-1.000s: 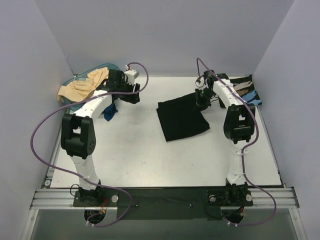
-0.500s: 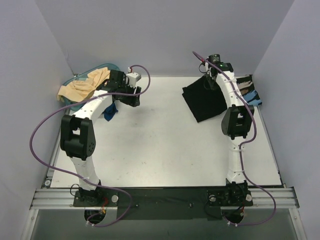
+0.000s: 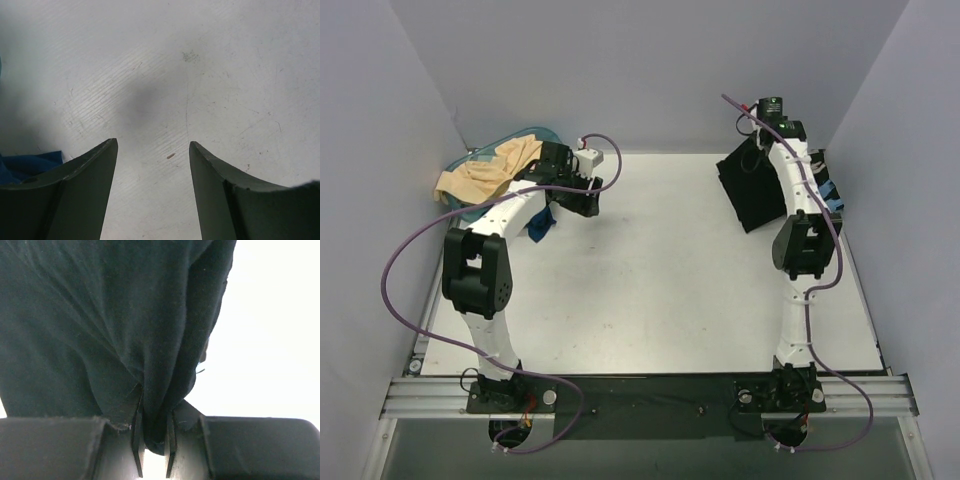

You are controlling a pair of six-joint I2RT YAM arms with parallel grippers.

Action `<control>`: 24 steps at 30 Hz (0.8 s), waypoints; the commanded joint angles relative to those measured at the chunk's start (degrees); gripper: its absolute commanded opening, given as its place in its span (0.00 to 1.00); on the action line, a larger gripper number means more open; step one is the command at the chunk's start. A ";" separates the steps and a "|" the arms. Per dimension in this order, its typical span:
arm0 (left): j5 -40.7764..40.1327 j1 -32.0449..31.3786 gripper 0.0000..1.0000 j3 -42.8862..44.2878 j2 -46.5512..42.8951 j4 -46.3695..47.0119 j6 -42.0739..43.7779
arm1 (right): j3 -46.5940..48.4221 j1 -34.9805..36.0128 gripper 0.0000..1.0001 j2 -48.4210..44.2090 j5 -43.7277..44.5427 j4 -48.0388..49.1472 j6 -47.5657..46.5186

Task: Fold and stack the t-shirts
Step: Put the neatly folded tshirt into the corner of the board with the right arm

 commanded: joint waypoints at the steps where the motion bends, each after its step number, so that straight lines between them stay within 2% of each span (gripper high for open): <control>1: 0.23 0.00 0.69 1.78 0.06 0.13 0.63 | 2.97 -1.13 0.00 -8.01 2.87 3.32 -2.15; 11: 0.14 -0.09 0.70 0.99 -0.02 0.14 0.63 | 1.48 -3.68 0.00 -9.87 1.90 4.20 -3.11; 13: 0.06 -0.09 0.70 0.64 -0.11 0.22 0.63 | 0.08 -3.77 0.00 -9.69 -0.64 4.46 -4.34; 24: -1.00 -0.18 0.70 0.11 -0.37 -1.36 1.86 | -2.91 -12.20 0.00 -6.70 -3.29 8.41 -2.59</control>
